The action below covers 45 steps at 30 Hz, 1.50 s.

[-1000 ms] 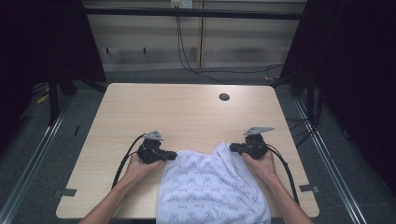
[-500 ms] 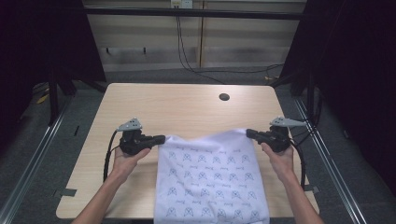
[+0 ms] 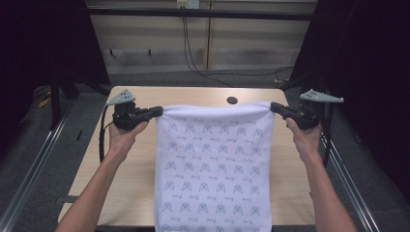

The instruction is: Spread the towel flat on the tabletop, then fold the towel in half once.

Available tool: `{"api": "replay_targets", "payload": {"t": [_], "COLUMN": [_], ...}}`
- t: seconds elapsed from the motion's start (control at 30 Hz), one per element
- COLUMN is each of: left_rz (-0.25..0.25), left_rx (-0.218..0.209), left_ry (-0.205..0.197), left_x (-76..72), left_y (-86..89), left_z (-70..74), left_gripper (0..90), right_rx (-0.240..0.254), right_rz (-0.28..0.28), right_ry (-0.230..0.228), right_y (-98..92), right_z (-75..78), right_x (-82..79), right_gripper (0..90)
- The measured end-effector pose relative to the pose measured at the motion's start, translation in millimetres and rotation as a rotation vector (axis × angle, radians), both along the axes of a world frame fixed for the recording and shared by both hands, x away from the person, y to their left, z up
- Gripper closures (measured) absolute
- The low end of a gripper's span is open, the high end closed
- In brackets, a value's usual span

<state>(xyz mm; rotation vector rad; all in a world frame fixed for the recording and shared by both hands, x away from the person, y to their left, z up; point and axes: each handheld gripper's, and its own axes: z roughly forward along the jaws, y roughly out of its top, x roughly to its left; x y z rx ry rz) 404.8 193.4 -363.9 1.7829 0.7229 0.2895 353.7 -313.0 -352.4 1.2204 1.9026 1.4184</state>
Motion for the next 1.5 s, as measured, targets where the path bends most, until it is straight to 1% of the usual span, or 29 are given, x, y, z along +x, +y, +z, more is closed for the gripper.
{"api": "replay_targets", "payload": {"t": [0.03,0.07,0.1,0.17,0.2,0.23,0.27,0.3,0.33,0.4,0.5,0.53,0.6,0.63,0.67,0.7,0.77,0.87,0.9,0.93,1.0,1.07,1.13,1.2,1.27,1.3,1.33,1.47,1.5], "left_rz": [0.007,0.007,0.007,0.011,0.038,0.095,0.115,0.115,0.124,0.115,0.096,0.087,0.080,0.061,0.047,0.047,0.022,-0.026,-0.041,-0.066,-0.090,-0.117,-0.141,-0.154,-0.170,-0.170,-0.170,-0.165,-0.152], "left_rx": [0.004,-0.004,-0.004,-0.006,0.013,0.021,0.004,0.004,0.004,0.020,0.045,0.039,0.040,0.024,0.025,0.025,0.066,0.049,0.051,0.074,0.093,0.133,0.146,0.148,0.211,0.211,0.239,0.272,0.286], "left_ry": [-0.008,-0.009,-0.009,0.002,0.023,0.043,0.068,0.068,0.087,0.093,0.104,0.108,0.113,0.118,0.122,0.122,0.130,0.154,0.168,0.190,0.217,0.236,0.241,0.257,0.276,0.276,0.287,0.271,0.259], "left_x": [8.9,14.9,14.9,29.4,37.1,43.3,46.2,46.2,45.9,42.8,33.4,27.0,21.6,12.5,7.2,7.2,-3.1,-18.1,-22.8,-30.7,-38.3,-42.2,-43.2,-44.1,-44.8,-44.8,-46.6,-49.6,-50.9], "left_y": [-2.3,-3.5,-3.5,-6.1,-8.2,-8.4,-6.3,-6.3,-2.2,-0.7,3.2,5.7,6.4,8.6,9.1,9.1,8.5,10.0,9.2,6.5,1.9,-5.7,-11.5,-15.4,-21.2,-21.2,-25.0,-29.2,-30.0], "left_z": [6.6,9.3,9.3,9.9,5.3,-2.0,-7.4,-7.4,-17.1,-22.5,-32.4,-37.4,-41.1,-47.2,-51.5,-51.5,-61.7,-76.7,-82.1,-90.6,-99.9,-105.9,-110.8,-119.4,-127.9,-127.9,-135.2,-137.4,-138.9], "left_gripper": [87.4,87.3,87.3,87.0,80.2,73.6,67.3,64.9,65.1,65.1,64.9,64.6,64.1,63.4,63.7,64.3,64.5,69.7,73.3,75.6,82.5,83.6,79.8,79.3,78.8,79.5,78.8,69.5,67.5], "right_rx": [-0.020,-0.024,-0.024,-0.046,-0.055,-0.054,-0.064,-0.064,-0.063,-0.060,-0.101,-0.091,-0.091,-0.108,-0.110,-0.110,-0.089,-0.071,-0.060,-0.063,-0.064,-0.071,-0.086,-0.082,-0.107,-0.107,-0.115,-0.152,-0.178], "right_rz": [-0.013,-0.019,-0.019,-0.048,-0.075,-0.087,-0.116,-0.116,-0.148,-0.138,-0.110,-0.088,-0.077,-0.059,-0.047,-0.047,-0.001,0.063,0.102,0.116,0.134,0.150,0.163,0.180,0.202,0.202,0.233,0.253,0.254], "right_ry": [0.010,0.015,0.015,0.030,0.058,0.067,0.076,0.076,0.087,0.094,0.114,0.128,0.131,0.134,0.136,0.136,0.139,0.161,0.171,0.181,0.201,0.223,0.261,0.280,0.300,0.300,0.327,0.355,0.364], "right_y": [1.8,1.9,1.9,1.1,-0.9,-1.5,-1.3,-1.3,-2.5,-2.6,-0.8,-1.0,-0.7,2.2,3.1,3.1,6.0,11.0,13.4,14.3,15.3,16.9,20.0,22.9,26.6,26.6,27.8,30.4,32.5], "right_z": [4.7,6.6,6.6,9.4,4.8,1.3,-2.5,-2.5,-14.9,-19.3,-34.8,-41.3,-43.4,-48.1,-49.4,-49.4,-56.1,-69.8,-80.7,-86.4,-95.6,-105.0,-115.7,-124.4,-130.4,-130.4,-134.5,-143.6,-146.6], "right_x": [11.5,16.3,16.3,33.4,46.2,49.8,52.4,52.4,53.7,52.9,44.0,37.1,34.0,22.7,18.4,18.4,4.4,-15.1,-27.4,-31.9,-38.8,-44.5,-47.6,-50.8,-53.8,-53.8,-53.9,-53.6,-54.0], "right_gripper": [89.2,89.2,89.2,89.2,87.9,84.2,76.8,76.8,71.9,71.4,71.4,70.9,70.7,70.5,70.5,70.5,70.5,68.2,67.6,67.2,66.7,65.6,61.1,60.7,59.8,59.8,60.5,62.3,62.3]}}
